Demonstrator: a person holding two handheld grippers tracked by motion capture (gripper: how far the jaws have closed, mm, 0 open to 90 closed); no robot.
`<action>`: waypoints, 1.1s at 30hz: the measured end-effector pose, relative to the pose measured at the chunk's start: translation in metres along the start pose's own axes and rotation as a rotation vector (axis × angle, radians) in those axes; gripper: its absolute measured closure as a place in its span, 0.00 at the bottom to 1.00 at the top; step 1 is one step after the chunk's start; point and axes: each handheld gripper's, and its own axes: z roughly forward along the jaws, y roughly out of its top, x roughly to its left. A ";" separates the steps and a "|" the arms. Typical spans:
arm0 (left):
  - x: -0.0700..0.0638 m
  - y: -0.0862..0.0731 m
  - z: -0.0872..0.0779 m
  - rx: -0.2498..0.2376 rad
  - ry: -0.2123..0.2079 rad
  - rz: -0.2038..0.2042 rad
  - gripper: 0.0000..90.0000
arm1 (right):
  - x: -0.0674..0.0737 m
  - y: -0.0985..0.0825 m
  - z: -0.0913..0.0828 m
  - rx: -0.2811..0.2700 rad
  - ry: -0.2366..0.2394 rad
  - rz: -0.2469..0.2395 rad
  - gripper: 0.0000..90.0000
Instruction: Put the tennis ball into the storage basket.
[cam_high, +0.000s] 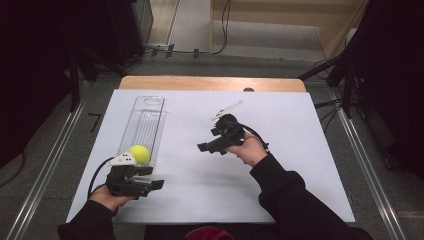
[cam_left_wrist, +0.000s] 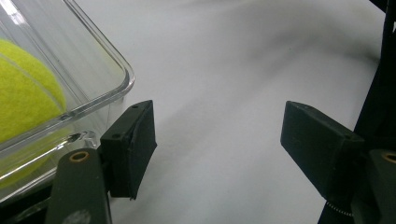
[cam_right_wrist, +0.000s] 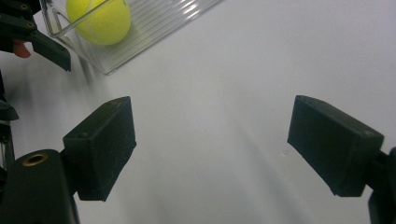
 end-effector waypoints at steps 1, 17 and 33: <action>0.000 0.000 0.000 -0.001 0.000 -0.001 0.30 | 0.000 -0.001 -0.001 -0.002 0.002 0.000 0.15; -0.001 0.000 -0.001 -0.001 0.002 0.001 0.30 | -0.006 -0.015 -0.020 -0.032 -0.016 0.021 0.15; -0.001 0.000 0.000 0.001 0.003 -0.001 0.30 | -0.012 -0.039 -0.043 -0.044 -0.031 0.028 0.15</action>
